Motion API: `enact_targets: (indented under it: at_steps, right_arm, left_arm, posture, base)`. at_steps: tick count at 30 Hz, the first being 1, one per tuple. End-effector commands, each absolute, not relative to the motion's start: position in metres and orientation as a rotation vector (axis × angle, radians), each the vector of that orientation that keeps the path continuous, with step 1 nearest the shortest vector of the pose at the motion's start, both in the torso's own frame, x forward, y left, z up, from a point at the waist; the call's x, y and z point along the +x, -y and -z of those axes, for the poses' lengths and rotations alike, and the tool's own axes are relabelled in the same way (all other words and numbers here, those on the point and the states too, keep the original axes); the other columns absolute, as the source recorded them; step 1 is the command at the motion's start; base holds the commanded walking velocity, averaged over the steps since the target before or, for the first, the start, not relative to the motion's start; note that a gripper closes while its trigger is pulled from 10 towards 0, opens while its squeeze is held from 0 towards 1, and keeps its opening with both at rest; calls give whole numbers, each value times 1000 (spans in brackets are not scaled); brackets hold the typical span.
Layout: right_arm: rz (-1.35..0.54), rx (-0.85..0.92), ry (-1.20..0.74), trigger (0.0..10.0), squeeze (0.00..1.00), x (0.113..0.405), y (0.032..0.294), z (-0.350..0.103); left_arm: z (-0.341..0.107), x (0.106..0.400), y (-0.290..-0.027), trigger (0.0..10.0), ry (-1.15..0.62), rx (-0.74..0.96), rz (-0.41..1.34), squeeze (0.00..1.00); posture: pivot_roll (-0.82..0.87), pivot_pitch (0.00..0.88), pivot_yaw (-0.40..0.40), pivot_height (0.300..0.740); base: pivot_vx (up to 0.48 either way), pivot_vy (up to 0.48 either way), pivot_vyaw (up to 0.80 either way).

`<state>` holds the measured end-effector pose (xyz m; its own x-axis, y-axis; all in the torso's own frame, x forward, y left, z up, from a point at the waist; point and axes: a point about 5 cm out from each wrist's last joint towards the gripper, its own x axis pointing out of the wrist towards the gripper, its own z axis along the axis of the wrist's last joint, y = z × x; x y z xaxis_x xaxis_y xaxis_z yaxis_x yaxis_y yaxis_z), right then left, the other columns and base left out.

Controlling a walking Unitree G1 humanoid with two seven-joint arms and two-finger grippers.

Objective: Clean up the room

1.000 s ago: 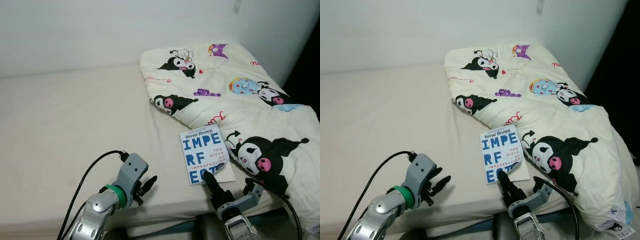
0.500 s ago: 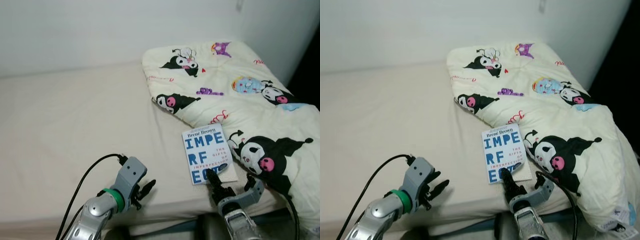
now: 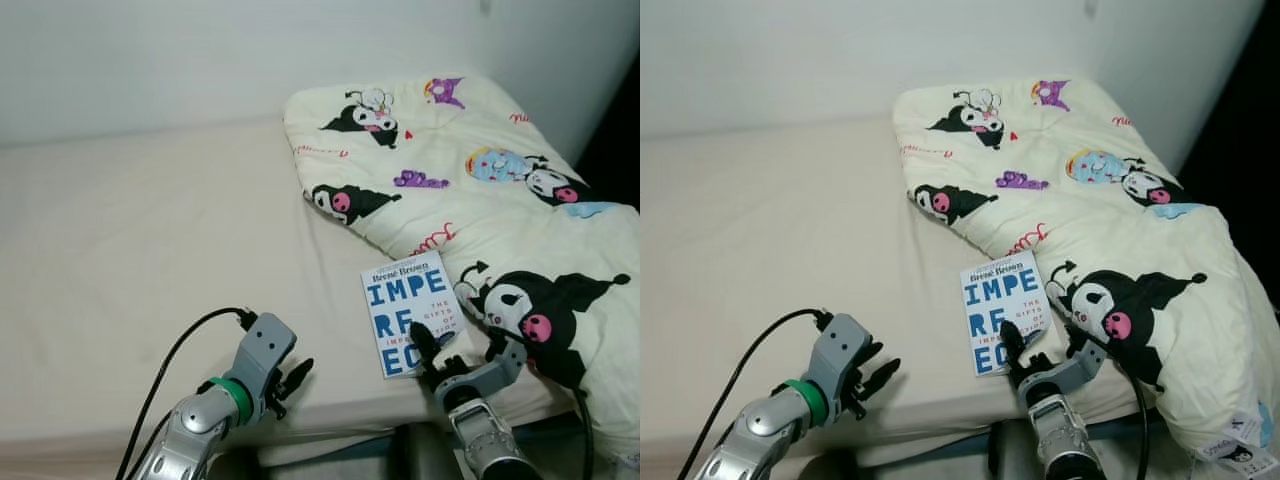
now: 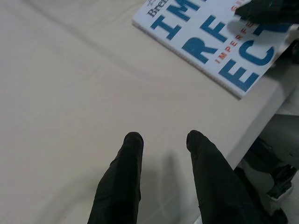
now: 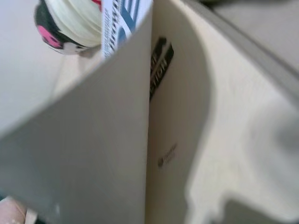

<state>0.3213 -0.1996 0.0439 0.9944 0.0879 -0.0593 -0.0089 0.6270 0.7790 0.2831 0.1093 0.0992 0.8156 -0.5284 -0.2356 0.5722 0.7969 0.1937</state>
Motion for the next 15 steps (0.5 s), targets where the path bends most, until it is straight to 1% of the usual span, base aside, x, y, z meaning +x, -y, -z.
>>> enact_targets:
  at_steps: [1,4,8,13,15]
  right_arm:
    - [-92,899,-83,0,0,322,195,-45]
    - [-135,882,-65,0,0,320,189,-45]
    - [-149,881,-53,0,0,319,188,-46]
    - [-242,844,-8,0,0,317,185,-51]
    - [-314,808,10,0,0,317,179,-57]
  left_arm:
    - [-95,282,-112,10000,-194,267,582,0]
    - [-96,283,-111,10000,-192,263,574,0]
    - [-96,283,-110,10000,-192,261,575,0]
    - [-96,286,-105,10000,-188,255,583,0]
    - [-97,289,-104,10000,-182,253,580,0]
  posture:
    - [-44,191,153,595]
    - [-52,189,151,595]
    - [-56,187,152,595]
    - [-72,177,152,595]
    - [-78,173,148,595]
  base:
    - [0,0,0]
    - [0,0,0]
    - [0,0,0]
    - [0,0,0]
    - [0,0,0]
